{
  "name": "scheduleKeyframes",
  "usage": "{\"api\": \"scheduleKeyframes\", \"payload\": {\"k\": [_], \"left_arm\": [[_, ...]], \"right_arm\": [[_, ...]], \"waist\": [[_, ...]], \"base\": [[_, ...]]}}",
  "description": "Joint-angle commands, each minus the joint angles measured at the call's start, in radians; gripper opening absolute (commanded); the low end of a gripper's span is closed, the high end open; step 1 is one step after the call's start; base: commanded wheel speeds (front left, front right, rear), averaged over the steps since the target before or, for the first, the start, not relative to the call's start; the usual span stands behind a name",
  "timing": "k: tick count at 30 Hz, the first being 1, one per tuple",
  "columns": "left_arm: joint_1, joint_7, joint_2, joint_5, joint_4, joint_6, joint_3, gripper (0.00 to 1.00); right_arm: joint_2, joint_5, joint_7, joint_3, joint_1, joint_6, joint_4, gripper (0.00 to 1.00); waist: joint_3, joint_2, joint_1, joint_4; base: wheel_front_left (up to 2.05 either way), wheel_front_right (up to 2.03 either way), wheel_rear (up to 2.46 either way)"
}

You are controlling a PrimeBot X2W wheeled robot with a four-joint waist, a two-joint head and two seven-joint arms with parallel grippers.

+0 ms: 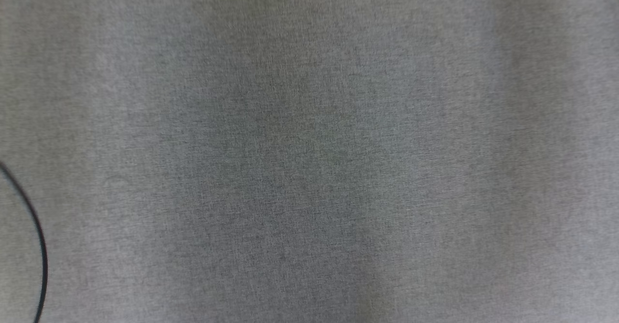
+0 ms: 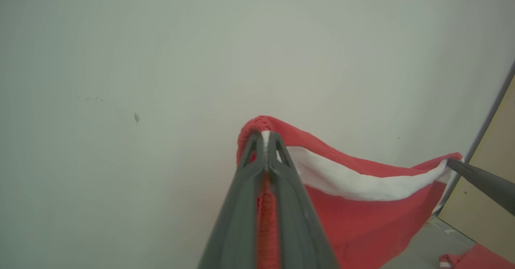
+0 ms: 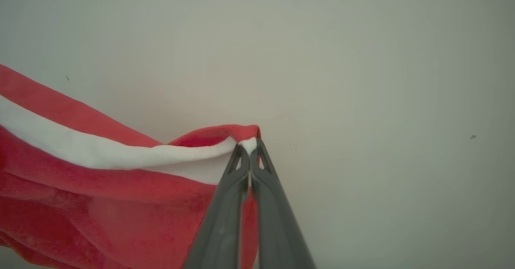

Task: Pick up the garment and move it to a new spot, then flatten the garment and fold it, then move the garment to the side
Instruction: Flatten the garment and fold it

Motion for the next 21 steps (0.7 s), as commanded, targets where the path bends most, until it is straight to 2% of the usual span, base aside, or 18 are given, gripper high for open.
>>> {"api": "scheduleKeyframes", "payload": {"k": [1,3,4,5,10,12,18,21], "left_arm": [[0.06,-0.017,0.03,-0.026,-0.026,0.002,-0.019,0.0],[0.099,-0.027,0.045,-0.038,-0.042,0.002,-0.032,0.0],[0.184,-0.043,0.077,-0.053,-0.079,0.002,-0.054,0.0],[0.184,-0.043,0.077,-0.053,-0.079,0.002,-0.054,0.0],[0.44,-0.067,0.139,-0.069,-0.178,0.006,-0.055,0.0],[0.554,-0.069,0.145,-0.068,-0.235,0.014,-0.043,0.0],[0.964,-0.069,0.147,-0.012,-0.505,0.116,0.112,0.0],[1.161,-0.069,0.135,0.029,-0.627,0.148,0.167,0.0]], "right_arm": [[-0.008,0.018,-0.014,0.024,0.057,-0.003,-0.018,0.0],[-0.012,0.033,-0.021,0.039,0.092,-0.003,-0.029,0.0],[-0.026,0.054,-0.033,0.074,0.167,-0.003,-0.06,0.0],[-0.026,0.054,-0.033,0.074,0.167,-0.003,-0.06,0.0],[-0.073,0.11,-0.056,0.153,0.378,-0.003,-0.16,0.0],[-0.104,0.125,-0.063,0.179,0.458,-0.003,-0.2,0.0],[-0.163,0.182,-0.081,0.204,0.721,-0.003,-0.314,0.0],[-0.185,0.21,-0.088,0.191,0.856,-0.003,-0.359,0.0]], "waist": [[-0.046,-0.0002,-0.0001,-0.005],[-0.062,-0.0002,-0.0001,-0.005],[-0.095,-0.0002,-0.0001,-0.006],[-0.095,-0.0002,-0.0001,-0.006],[-0.18,-0.0002,-0.0001,-0.01],[-0.211,-0.0002,-0.0001,-0.01],[-0.298,-0.0002,-0.0001,-0.024],[-0.336,-0.0002,-0.0001,-0.026]], "base": [[0.0,0.0,0.0],[0.0,0.0,0.0],[0.0,0.0,0.0],[0.0,0.0,0.0],[0.0,0.0,0.0],[0.0,0.0,0.0],[0.0,0.0,0.0],[0.0,0.0,0.0]]}}
